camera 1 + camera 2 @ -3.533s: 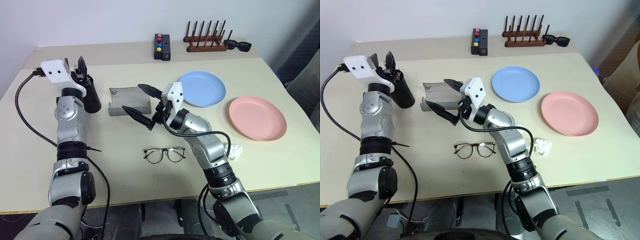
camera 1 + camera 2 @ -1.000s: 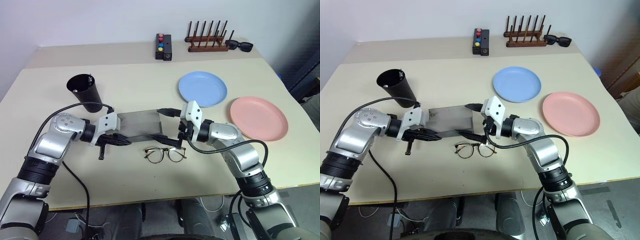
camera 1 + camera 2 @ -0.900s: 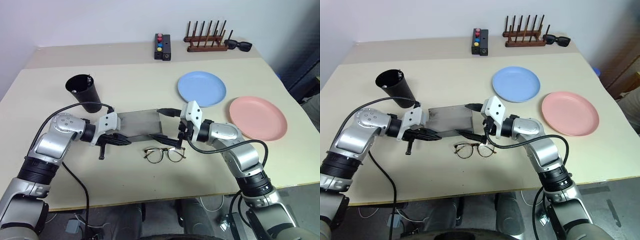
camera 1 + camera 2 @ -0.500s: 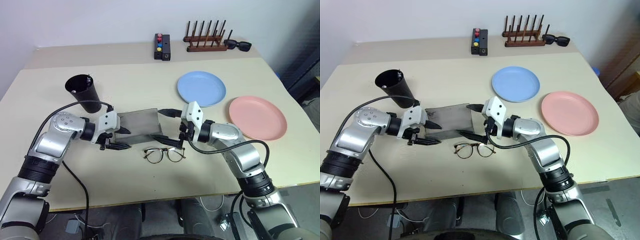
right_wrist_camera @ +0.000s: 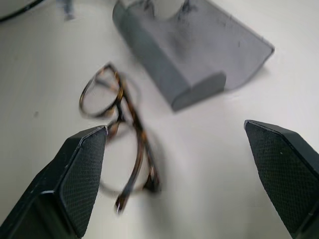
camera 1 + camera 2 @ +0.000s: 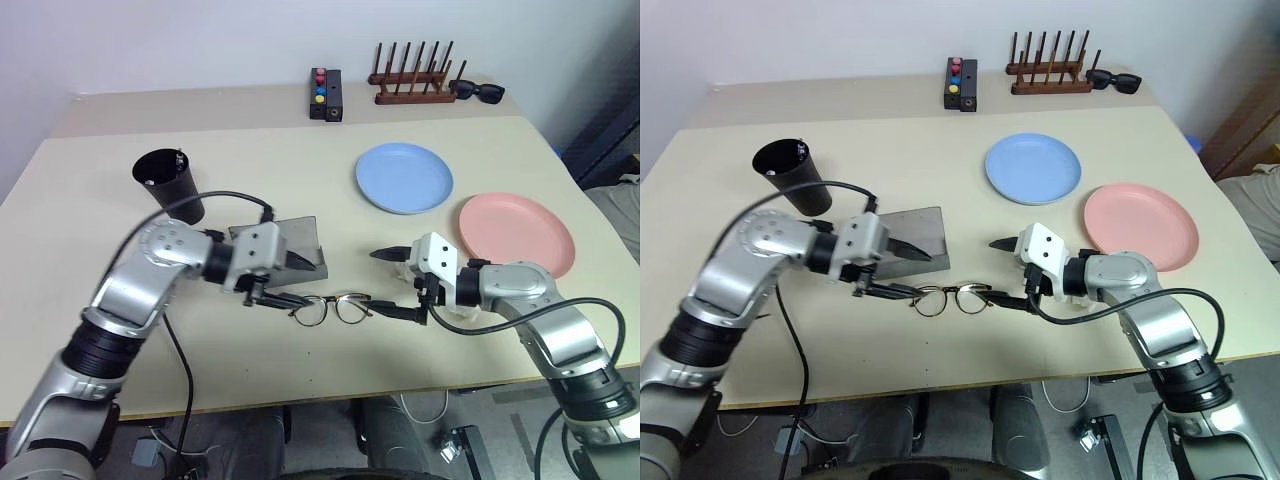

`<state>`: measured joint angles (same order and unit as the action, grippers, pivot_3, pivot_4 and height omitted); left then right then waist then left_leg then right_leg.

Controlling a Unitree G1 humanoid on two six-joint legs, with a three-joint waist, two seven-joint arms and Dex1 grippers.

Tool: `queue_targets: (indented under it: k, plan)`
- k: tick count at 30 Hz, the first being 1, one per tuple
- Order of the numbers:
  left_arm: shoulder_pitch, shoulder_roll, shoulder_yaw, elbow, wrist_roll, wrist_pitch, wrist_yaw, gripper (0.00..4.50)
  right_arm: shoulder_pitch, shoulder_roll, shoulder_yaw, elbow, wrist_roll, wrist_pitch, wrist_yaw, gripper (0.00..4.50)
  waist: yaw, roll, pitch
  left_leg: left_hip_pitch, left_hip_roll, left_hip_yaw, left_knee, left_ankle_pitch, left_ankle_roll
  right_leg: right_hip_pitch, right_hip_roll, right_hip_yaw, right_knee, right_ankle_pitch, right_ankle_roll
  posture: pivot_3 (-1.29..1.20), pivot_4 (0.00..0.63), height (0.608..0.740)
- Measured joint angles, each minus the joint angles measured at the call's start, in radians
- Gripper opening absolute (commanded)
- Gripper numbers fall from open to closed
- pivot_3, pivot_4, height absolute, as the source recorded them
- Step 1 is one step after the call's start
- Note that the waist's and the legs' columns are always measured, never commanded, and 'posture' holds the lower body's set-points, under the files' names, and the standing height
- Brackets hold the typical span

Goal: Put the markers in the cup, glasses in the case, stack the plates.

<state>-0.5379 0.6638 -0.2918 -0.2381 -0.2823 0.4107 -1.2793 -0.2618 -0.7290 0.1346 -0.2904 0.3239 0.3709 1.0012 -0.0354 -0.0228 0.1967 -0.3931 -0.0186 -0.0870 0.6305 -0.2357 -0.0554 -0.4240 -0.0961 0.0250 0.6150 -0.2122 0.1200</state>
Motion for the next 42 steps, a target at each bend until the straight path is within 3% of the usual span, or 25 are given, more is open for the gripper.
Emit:
queue_targets:
  k: [10,22,25,29,42]
  plan:
    - [-0.068,-0.058,-0.179,0.110,0.149,-0.013,0.021,2.78,0.075,-0.001,-0.032,-0.100,0.005,0.047,-0.053,4.50,0.000,0.000,0.000,0.000,0.000,0.000,0.000,0.000,0.000,0.000,0.000,0.000,0.000,0.000,0.000,0.00,0.150,0.739]
    - [-0.084,-0.092,-0.205,0.178,0.213,-0.026,0.036,2.78,0.107,-0.030,-0.038,-0.128,0.005,0.067,-0.060,4.50,0.022,0.000,0.000,0.000,0.000,0.000,0.001,0.000,0.000,0.001,0.000,0.000,0.000,-0.001,0.000,0.00,0.150,0.739]
    - [-0.082,-0.097,-0.205,0.177,0.213,-0.025,0.034,2.01,0.107,-0.030,-0.037,-0.128,0.004,0.065,-0.060,4.50,0.022,0.000,0.000,0.000,0.000,0.000,0.001,0.000,0.000,0.001,0.000,0.000,0.000,0.000,0.000,0.00,0.150,0.739]
    - [-0.079,-0.097,-0.193,0.152,0.199,-0.024,0.022,0.11,0.107,-0.030,-0.034,-0.128,0.003,0.064,-0.060,4.50,0.022,0.000,0.000,0.000,0.000,0.000,0.001,0.000,0.000,0.001,0.000,0.000,0.000,0.000,0.000,0.00,0.150,0.739]
    - [-0.071,-0.100,-0.187,0.119,0.164,-0.005,0.015,0.04,0.103,-0.029,-0.032,-0.127,-0.004,0.059,-0.058,4.50,0.023,0.000,-0.001,0.003,0.000,0.000,0.002,0.000,0.001,0.005,0.000,0.000,-0.001,-0.002,0.001,0.00,0.150,0.739]
